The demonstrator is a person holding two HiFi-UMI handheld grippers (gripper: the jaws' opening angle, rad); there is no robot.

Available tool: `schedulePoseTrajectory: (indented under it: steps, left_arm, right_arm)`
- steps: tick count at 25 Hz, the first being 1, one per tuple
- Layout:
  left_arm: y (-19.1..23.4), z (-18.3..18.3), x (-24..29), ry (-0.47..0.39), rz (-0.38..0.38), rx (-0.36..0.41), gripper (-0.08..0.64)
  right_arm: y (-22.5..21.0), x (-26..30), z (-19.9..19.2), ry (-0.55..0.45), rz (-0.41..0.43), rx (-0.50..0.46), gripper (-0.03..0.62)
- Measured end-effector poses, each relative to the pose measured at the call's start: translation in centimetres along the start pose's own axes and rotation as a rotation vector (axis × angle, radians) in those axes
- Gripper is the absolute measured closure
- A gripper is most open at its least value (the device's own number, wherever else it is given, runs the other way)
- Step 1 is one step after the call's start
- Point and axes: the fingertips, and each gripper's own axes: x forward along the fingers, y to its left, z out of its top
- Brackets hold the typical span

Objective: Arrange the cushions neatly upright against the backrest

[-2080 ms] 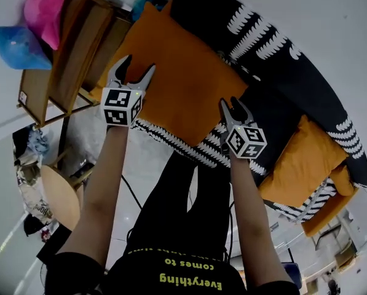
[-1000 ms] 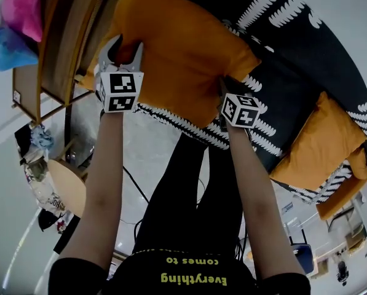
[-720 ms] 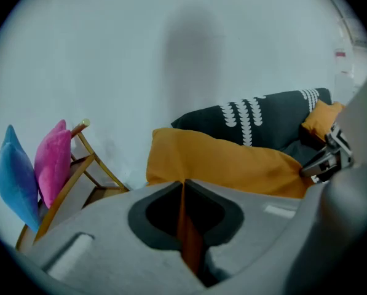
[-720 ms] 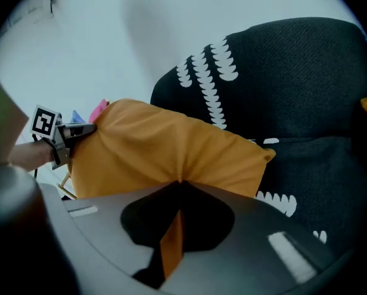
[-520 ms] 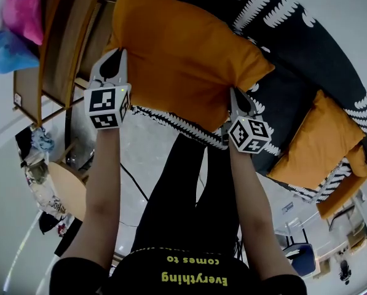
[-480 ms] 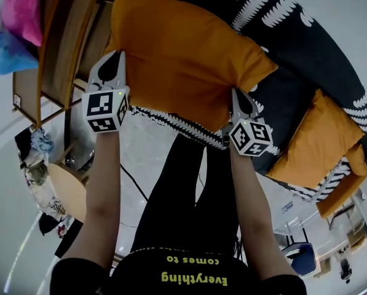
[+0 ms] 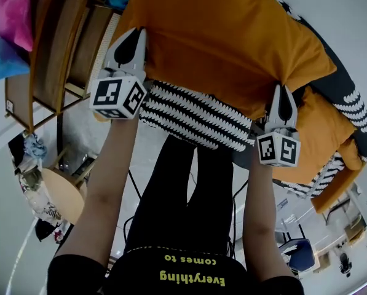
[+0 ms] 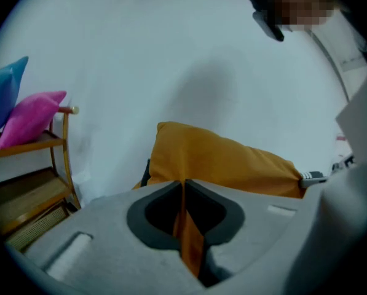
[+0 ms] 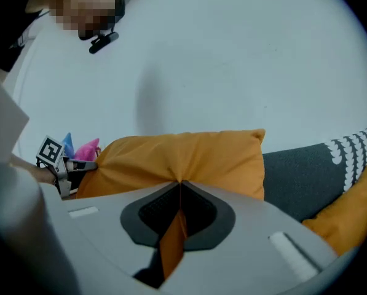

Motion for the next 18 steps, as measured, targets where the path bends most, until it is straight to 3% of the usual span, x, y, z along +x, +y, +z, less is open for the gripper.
schedulePoseTrajectory:
  steps: [4, 7, 11, 14, 18]
  left_arm:
    - [1.3, -8.1, 5.1, 0.224, 0.047, 0.06, 0.511]
    - [1.2, -10.5, 7.2, 0.321, 0.025, 0.124, 0.483]
    - [0.9, -10.5, 6.9, 0.309, -0.013, 0.177, 0.453]
    - [0.4, -9.2, 5.5, 0.283, -0.022, 0.175, 0.411]
    - [-1.9, -3.8, 3.5, 0.129, -0.025, 0.123, 0.41]
  right_arm:
    - [-2.6, 2.5, -9.0, 0.234, -0.056, 0.026, 0.529]
    - [-2.3, 3.3, -10.7, 0.264, -0.012, -0.01, 0.526]
    - [-1.9, 3.4, -10.5, 0.267, 0.018, 0.002, 0.449]
    - [-1.6, 2.8, -9.9, 0.255, 0.026, 0.014, 0.431]
    - [-0.9, 1.4, -7.2, 0.172, 0.02, 0.009, 0.45]
